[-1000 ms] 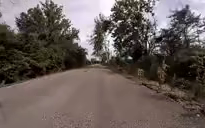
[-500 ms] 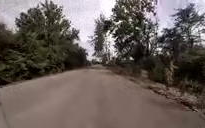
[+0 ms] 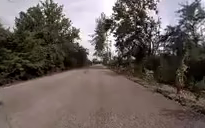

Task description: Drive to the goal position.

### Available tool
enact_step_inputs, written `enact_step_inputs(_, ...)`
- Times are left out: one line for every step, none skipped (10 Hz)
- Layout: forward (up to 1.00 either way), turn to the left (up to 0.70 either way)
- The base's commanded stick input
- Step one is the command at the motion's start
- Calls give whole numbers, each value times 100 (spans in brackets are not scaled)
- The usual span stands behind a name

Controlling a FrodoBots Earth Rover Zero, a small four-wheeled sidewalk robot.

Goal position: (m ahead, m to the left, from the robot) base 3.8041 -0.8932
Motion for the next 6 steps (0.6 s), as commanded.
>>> enact_step_inputs(70, 0)
enact_step_inputs(70, 0)
enact_step_inputs(70, 0)
enact_step_inputs(70, 0)
enact_step_inputs(70, 0)
enact_step_inputs(70, 0)
